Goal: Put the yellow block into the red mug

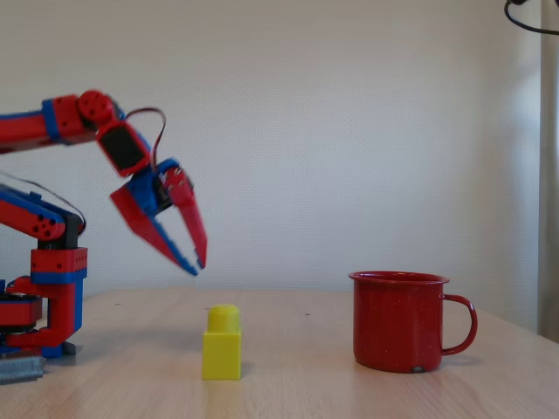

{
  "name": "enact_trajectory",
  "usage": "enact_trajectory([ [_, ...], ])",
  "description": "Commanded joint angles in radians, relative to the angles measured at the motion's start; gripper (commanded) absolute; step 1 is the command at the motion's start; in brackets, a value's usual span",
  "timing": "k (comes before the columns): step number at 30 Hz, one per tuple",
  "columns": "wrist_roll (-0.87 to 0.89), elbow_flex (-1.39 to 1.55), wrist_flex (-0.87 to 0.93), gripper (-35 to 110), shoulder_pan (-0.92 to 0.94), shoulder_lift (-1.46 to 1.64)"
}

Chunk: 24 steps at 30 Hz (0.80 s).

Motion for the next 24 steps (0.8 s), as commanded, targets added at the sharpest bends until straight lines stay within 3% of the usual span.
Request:
enact_trajectory([
  [1, -0.023, -0.152, 0.028, 0, 0.046, -0.063],
  [12, -0.098, -0.316, 0.087, 1, 0.202, -0.288],
  [16, -0.123, -0.322, 0.086, 16, 0.224, -0.330],
  [24, -0.123, -0.307, 0.071, 24, 0.221, -0.385],
])
